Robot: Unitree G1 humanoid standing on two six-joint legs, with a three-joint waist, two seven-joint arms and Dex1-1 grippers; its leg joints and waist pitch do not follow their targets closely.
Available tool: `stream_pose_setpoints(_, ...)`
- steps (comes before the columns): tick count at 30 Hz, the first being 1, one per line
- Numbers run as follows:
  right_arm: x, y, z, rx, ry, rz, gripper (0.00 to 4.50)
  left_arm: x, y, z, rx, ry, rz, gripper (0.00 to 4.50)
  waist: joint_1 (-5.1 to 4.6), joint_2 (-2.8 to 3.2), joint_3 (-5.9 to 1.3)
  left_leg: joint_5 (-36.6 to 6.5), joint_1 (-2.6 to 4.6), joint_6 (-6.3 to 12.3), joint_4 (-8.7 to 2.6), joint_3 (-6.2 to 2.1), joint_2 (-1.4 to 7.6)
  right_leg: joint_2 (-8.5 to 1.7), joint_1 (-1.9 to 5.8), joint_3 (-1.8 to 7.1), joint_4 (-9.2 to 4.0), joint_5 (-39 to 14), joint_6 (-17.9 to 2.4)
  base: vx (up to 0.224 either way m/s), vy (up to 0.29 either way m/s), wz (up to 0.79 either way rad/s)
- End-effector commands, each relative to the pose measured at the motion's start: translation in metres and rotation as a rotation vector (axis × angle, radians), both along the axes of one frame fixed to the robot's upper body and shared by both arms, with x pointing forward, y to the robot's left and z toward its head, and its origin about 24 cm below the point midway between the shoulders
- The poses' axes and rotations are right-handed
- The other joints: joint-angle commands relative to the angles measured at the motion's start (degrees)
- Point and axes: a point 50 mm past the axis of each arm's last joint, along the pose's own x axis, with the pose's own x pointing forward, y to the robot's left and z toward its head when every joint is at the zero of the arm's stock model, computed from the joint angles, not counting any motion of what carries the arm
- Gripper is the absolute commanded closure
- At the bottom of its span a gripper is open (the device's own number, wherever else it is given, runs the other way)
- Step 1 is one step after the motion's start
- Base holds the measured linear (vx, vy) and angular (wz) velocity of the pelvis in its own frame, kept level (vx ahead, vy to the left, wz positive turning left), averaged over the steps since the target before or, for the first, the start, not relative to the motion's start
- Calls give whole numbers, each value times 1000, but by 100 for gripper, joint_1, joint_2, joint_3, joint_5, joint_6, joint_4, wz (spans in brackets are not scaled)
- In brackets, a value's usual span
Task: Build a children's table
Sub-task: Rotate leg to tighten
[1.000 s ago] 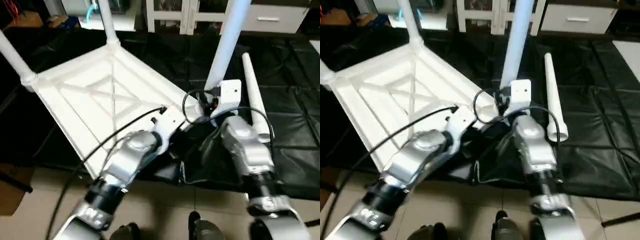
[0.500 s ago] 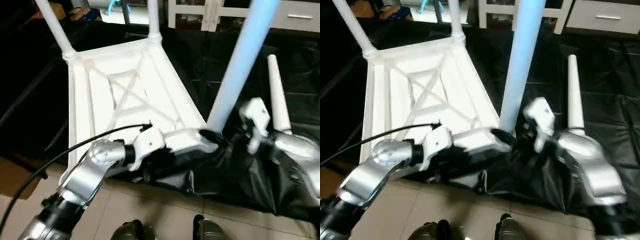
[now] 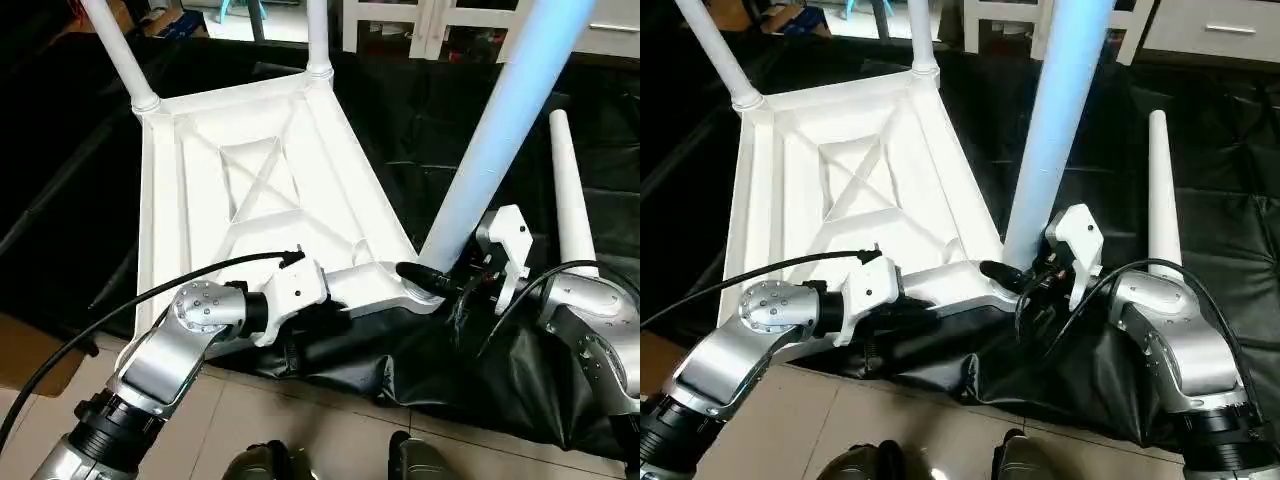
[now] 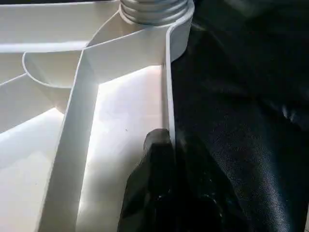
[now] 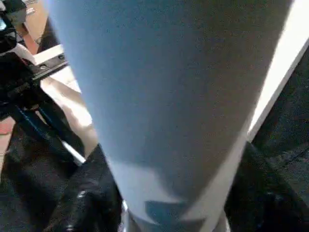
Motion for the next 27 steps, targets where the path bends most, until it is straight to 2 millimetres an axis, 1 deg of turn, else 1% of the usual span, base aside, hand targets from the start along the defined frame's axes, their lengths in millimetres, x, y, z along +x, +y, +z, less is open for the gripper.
stream_pose_setpoints(1, -1, -2, -1, -10, 20, -6, 227, -7, -1, -4, -10, 35, -45, 450, 15, -145, -475, -1082, 82, 691, -351, -72, 196, -43, 317, 116, -310, -1549, -1279, 0, 0, 0)
stream_pose_setpoints(2, -1, -3, -2, -12, 24, -13, 227, -7, -1, -4, -7, 36, -45, 450, 15, -143, -481, -1062, 80, 693, -350, -74, 196, -41, 321, 115, -306, -1521, -1282, 0, 0, 0)
stream_pose_setpoints(3, 0, -3, -4, -20, 29, -43, 236, -6, -1, -5, -1, 36, -39, 450, 15, -149, -493, -994, 80, 707, -340, -71, 193, -41, 325, 116, -295, -1423, -1298, 0, 0, 0)
stream_pose_setpoints(4, 4, -3, -10, -48, 40, -114, 243, -5, -2, -6, 10, 33, -19, 450, 14, -150, -487, -965, 69, 721, -341, -70, 190, -38, 326, 114, -295, -1393, -1306, 0, 0, 0)
stream_pose_setpoints(5, 5, -3, -11, -49, 40, -118, 246, -5, -2, -6, 10, 33, -18, 450, 9, -149, -484, -945, 68, 710, -341, -67, 191, -36, 318, 116, -295, -1398, -1302, 0, 0, 0)
stream_pose_setpoints(6, 7, -3, -14, -66, 46, -154, 248, -4, -3, -7, 15, 30, -5, 450, 2, -141, -472, -1034, 63, 669, -350, -71, 187, -42, 315, 111, -310, -1564, -1272, 0, 0, 0)
stream_pose_setpoints(7, 11, -2, -21, -77, 63, -224, 250, -2, -6, -8, 17, 34, 25, 450, -26, -136, -453, -1189, 61, 566, -362, -72, 177, -31, 295, 108, -331, -1811, -1215, 0, 0, 0)
stream_pose_setpoints(8, 14, -1, -25, -84, 76, -270, 251, -1, -8, -9, 18, 38, 46, 450, -42, -144, -446, -1329, 59, 509, -376, -81, 177, -32, 298, 104, -348, -1996, -1159, 0, 0, 0)
stream_pose_setpoints(9, 19, 1, -32, -90, 93, -362, 252, 2, -15, -8, 5, 40, 77, 450, -73, -164, -428, -1487, 52, 373, -389, -92, 176, -37, 291, 102, -364, -2306, -1049, 0, 0, 0)
stream_pose_setpoints(10, 25, 4, -39, -95, 125, -458, 253, 5, -23, -8, -3, 46, 117, 450, -119, -148, -405, -1683, 42, 204, -410, -109, 153, -32, 267, 87, -396, -2694, -922, 0, 0, 0)
stream_pose_setpoints(11, 28, 7, -44, -101, 146, -515, 253, 7, -28, -7, -8, 49, 141, 450, -126, -151, -408, -1819, 61, 109, -413, -127, 146, -34, 269, 73, -406, -2901, -843, -54, 8, -8)
stream_pose_setpoints(12, 35, 11, -49, -102, 157, -615, 254, 13, -40, -5, -37, 53, 210, 450, -156, -188, -422, -2004, 64, 31, -417, -153, 136, -35, 269, 64, -438, -3112, -686, -55, 13, -6)
stream_pose_setpoints(13, 42, 16, -52, -93, 163, -691, 254, 19, -51, -2, -66, 70, 278, 450, -200, -171, -398, -2142, 89, -45, -416, -140, 135, -26, 204, 71, -471, -3238, -628, -55, 13, -6)
stream_pose_setpoints(14, 42, 16, -52, -93, 163, -691, 255, 19, -51, -2, -66, 70, 278, 450, -216, -172, -395, -2242, 104, -75, -412, -145, 120, -17, 187, 57, -497, -3374, -586, -55, 16, -3)
stream_pose_setpoints(15, 47, 19, -52, -72, 164, -745, 255, 23, -58, -1, -84, 79, 326, 450, -220, -187, -399, -2392, 127, -97, -402, -154, 102, -19, 184, 35, -541, -3592, -469, 0, 0, 0)
stream_pose_setpoints(16, 49, 21, -52, -56, 163, -773, 255, 25, -61, 0, -97, 85, 353, 450, -220, -187, -399, -2392, 127, -97, -402, -154, 102, -19, 184, 35, -541, -3592, -469, -57, 21, -4)
stream_pose_setpoints(17, 61, 28, -53, -13, 156, -880, 255, 32, -77, 5, -139, 113, 430, 450, -234, -163, -408, -2483, 112, -62, -419, -184, 100, -22, 206, -14, -573, -3620, -355, 0, 0, 0)
stream_pose_setpoints(18, 62, 29, -53, -11, 154, -892, 255, 32, -79, 6, -143, 115, 435, 450, -262, -176, -410, -2542, 102, -74, -421, -193, 87, -2, 201, -47, -591, -3573, -311, -71, 43, -12)
stream_pose_setpoints(19, 67, 33, -53, -2, 144, -928, 255, 35, -86, 9, -156, 112, 450, 450, -239, -159, -428, -2576, 115, -34, -429, -197, 86, -7, 203, -58, -618, -3494, -257, 0, 0, 0)
stream_pose_setpoints(20, 73, 38, -51, 1, 131, -947, 255, 37, -90, 11, -157, 94, 444, 450, -252, -167, -442, -2568, 111, 2, -431, -194, 88, -4, 210, -63, -617, -3379, -280, 0, 0, 0)
stream_pose_setpoints(21, 77, 43, -49, 3, 119, -949, 255, 38, -93, 13, -156, 78, 442, 450, -271, -167, -434, -2579, 72, 40, -450, -207, 90, -3, 233, -85, -610, -3221, -323, 0, 0, 0)
stream_pose_setpoints(22, 80, 47, -44, 19, 99, -918, 255, 39, -90, 14, -147, 66, 433, 450, -274, -170, -446, -2585, 46, 78, -463, -220, 94, -10, 268, -96, -593, -3069, -341, 0, 0, 0)
stream_pose_setpoints(23, 81, 51, -37, 46, 80, -860, 255, 39, -84, 13, -131, 49, 415, 450, -262, -153, -450, -2577, 53, 93, -467, -215, 102, -13, 267, -91, -591, -2971, -362, 0, 0, 0)
stream_pose_setpoints(24, 80, 54, -30, 86, 64, -776, 255, 39, -76, 12, -108, 18, 384, 450, -236, -177, -453, -2571, 51, 166, -473, -213, 101, -11, 269, -78, -593, -2838, -376, 0, 0, 0)
stream_pose_setpoints(25, 77, 52, -21, 94, 16, -705, 255, 38, -67, 9, -88, -2, 353, 450, -224, -190, -462, -2445, 28, 216, -478, -216, 111, -25, 302, -58, -558, -2636, -440, 0, 0, 0)
stream_pose_setpoints(26, 75, 50, -18, 85, -14, -684, 255, 38, -63, 8, -82, -4, 345, 450, -230, -192, -453, -2375, 11, 257, -488, -196, 123, -23, 301, -38, -551, -2524, -499, 0, 0, 0)
stream_pose_setpoints(27, 73, 48, -14, 75, -48, -646, 255, 36, -60, 8, -80, -12, 320, 450, -210, -180, -477, -2205, 44, 294, -466, -164, 140, -34, 278, -7, -529, -2255, -656, 0, 0, 0)
